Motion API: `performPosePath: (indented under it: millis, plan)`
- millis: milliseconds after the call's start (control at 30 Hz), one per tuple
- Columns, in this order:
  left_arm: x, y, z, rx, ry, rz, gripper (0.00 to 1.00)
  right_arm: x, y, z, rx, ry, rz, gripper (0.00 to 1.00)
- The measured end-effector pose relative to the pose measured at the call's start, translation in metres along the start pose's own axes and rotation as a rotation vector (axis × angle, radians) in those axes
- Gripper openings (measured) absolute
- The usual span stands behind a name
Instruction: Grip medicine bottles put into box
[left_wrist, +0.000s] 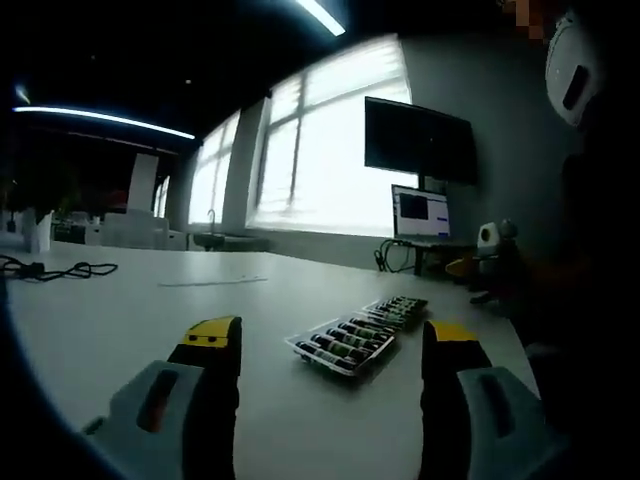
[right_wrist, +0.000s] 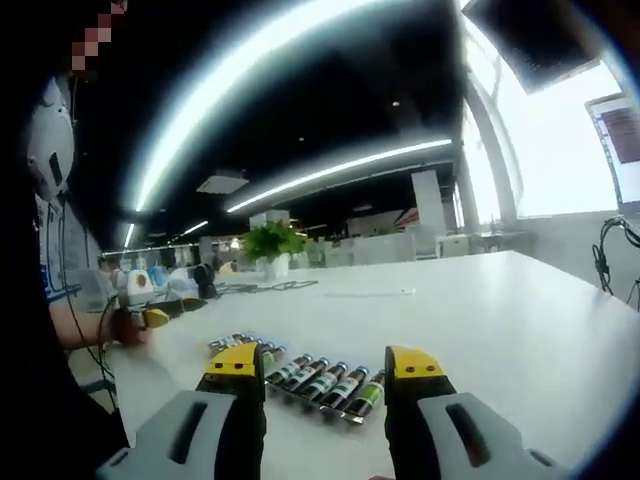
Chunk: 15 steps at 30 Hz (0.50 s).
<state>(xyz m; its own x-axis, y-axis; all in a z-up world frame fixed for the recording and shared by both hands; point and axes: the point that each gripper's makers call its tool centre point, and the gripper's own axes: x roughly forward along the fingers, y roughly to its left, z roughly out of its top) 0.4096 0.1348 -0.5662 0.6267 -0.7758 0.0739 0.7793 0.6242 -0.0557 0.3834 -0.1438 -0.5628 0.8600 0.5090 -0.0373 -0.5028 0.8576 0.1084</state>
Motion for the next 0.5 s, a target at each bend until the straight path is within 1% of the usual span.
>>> performPosePath:
  millis: [133, 300, 500]
  plan:
    - [-0.0011, 0.0033, 0.0033, -0.015, -0.018, 0.004, 0.66, -0.0044, -0.0001, 0.0028, -0.007, 0.002, 0.005, 0.43]
    - [-0.0009, 0.0015, 0.0037, -0.013, -0.021, -0.007, 0.66, -0.0095, -0.0001, -0.0003, -0.022, 0.013, -0.011, 0.43]
    - [-0.0008, 0.0012, 0.0033, -0.010, -0.020, -0.008, 0.66, -0.0078, -0.0019, -0.0017, -0.023, 0.022, -0.016, 0.42]
